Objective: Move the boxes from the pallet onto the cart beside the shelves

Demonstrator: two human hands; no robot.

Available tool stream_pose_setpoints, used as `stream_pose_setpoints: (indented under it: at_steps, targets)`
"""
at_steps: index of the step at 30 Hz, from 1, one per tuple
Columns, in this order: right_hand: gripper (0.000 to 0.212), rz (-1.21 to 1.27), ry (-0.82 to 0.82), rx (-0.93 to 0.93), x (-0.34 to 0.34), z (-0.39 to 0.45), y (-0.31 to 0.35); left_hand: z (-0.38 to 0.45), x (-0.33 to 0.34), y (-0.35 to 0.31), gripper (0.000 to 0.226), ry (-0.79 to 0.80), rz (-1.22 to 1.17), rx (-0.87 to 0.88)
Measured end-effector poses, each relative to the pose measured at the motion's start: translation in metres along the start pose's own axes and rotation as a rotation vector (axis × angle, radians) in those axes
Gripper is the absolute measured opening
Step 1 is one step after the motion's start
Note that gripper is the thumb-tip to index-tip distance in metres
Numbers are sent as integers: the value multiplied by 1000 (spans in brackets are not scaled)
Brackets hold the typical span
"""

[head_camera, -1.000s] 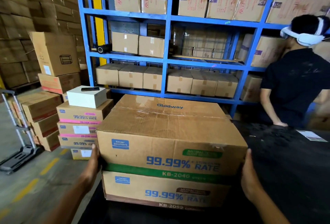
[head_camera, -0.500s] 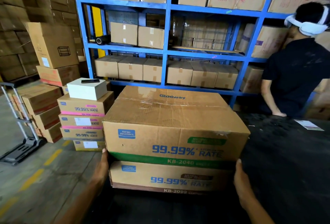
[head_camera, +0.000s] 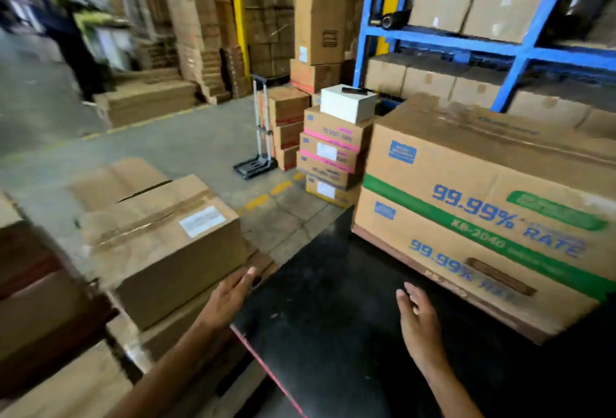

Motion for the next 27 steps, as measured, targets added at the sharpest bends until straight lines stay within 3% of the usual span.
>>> stream_pose_setpoints:
  at_steps: [4, 9, 13, 19, 23, 27]
  targets:
    - [31, -35, 260, -153, 89, -48, 42, -83, -90, 24, 21, -281, 29, -162]
    - [33, -94, 615, -260, 205, -135, 92, -194, -199, 61, 14, -588, 18, -284]
    - [31, -167, 811, -300, 294, -202, 105, -278, -273, 119, 20, -741, 5, -382]
    - [31, -346, 958, -190, 427, -283, 76, -361, -348, 222, 23, -838, -73, -621]
    - [43, -508, 1014, -71, 493, -308, 42, -384, -371, 284, 49, -777, -85, -802]
    - [50, -640, 1019, -105, 565, -301, -11, -385, -367, 363, 26, -707, 22, -893]
Point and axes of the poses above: each hand's wrist, its own z-axis towards the middle knuckle, its own x-axis out of the palm, y = z × x, the point moved 1 cm from there along z, towards the middle knuckle, and after that the axes turned 9 degrees about x, right-handed, at the moved point
